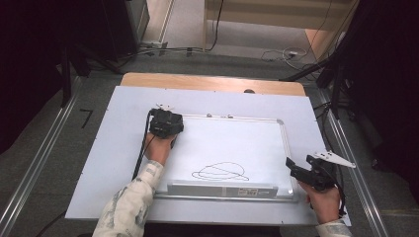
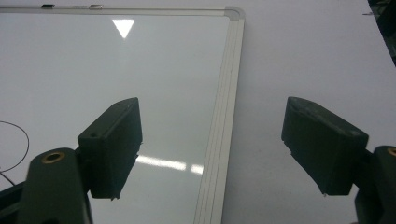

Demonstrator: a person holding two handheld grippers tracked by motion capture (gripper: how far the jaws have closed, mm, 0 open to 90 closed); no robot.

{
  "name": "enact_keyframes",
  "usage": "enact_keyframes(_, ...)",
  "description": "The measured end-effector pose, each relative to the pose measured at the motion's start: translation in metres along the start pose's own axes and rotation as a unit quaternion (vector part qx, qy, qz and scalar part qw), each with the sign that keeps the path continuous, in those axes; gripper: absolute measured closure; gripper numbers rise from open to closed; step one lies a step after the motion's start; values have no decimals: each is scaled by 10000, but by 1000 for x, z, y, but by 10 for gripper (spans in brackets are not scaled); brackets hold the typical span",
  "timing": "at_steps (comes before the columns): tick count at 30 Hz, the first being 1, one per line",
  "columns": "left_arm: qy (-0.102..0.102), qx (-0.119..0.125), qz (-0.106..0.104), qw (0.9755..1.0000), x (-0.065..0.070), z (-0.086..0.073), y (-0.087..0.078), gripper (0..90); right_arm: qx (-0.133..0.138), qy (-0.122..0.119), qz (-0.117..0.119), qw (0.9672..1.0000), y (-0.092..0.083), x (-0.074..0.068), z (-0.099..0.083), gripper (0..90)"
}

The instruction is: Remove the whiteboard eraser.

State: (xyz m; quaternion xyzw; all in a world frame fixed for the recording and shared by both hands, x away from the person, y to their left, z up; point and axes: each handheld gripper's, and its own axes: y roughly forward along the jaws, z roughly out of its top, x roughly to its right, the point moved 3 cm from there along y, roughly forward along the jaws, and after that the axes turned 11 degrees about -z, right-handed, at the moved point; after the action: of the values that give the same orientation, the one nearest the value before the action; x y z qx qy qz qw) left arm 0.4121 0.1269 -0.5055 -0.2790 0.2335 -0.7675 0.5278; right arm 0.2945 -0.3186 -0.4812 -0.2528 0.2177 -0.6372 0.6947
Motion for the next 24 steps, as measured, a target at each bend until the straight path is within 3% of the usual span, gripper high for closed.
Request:
enact_keyframes(3,2,146,-41,9999,0,5,-9,404,-3,4,-5,10000,0,0,0,190)
enact_keyframes(8,42,190,-131,9997,3,7,-21,403,5,-17,-9,10000,0,-1,0,190)
enact_keyframes(19,452,267,-537,9972,29,1,-43,402,8,12,-23,10000,-1,0,-1,190)
enact_keyframes(24,358,414,-620,9966,30,-5,-52,402,3,9,-26,10000,-2,0,-1,190)
